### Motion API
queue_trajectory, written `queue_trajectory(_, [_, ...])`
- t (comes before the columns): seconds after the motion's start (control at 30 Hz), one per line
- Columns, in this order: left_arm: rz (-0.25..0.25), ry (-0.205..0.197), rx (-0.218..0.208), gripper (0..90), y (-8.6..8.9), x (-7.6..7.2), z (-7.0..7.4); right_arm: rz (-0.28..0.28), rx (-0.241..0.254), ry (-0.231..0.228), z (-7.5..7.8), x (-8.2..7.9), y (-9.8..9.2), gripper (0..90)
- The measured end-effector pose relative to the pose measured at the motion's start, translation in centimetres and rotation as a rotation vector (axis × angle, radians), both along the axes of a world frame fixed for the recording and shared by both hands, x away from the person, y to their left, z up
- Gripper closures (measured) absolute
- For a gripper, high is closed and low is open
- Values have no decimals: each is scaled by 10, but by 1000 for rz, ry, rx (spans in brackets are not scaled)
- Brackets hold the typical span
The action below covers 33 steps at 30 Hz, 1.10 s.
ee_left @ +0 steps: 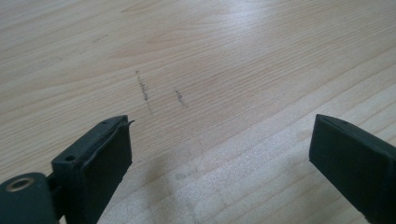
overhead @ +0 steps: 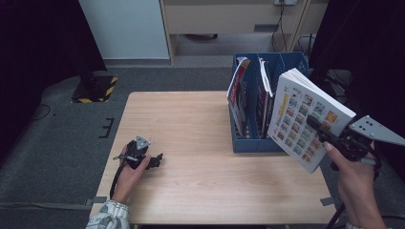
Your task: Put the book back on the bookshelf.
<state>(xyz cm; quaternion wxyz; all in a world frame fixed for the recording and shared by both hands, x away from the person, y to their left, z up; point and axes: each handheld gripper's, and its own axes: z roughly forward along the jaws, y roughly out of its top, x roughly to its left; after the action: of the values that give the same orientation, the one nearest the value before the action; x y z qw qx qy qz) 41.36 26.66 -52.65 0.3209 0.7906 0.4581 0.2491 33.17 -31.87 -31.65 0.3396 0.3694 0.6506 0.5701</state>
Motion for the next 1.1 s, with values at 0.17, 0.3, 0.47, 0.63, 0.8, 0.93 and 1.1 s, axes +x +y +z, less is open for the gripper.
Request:
queue_trajectory(0.17, [1,2,1,51,0,0,0,-28,-8,5,1,5,-5,740])
queue_trajectory(0.3, [7,3,0,48,2,1,0,-49,-10,3,2,11,-8,741])
queue_trajectory(0.47, [11,1,-6,47,3,1,0,-72,-18,7,3,19,-11,741])
queue_trajectory(0.63, [6,1,-3,47,2,1,-1,-89,-16,15,4,28,-11,741])
queue_trajectory(0.8, [8,0,-3,48,3,1,0,-106,-25,18,2,37,-9,741])
queue_trajectory(0.93, [8,0,-4,48,3,1,0,-116,-24,27,1,43,-9,741])
queue_trajectory(1.1, [8,-3,-4,48,3,1,0,-127,-21,35,-1,48,-9,740])
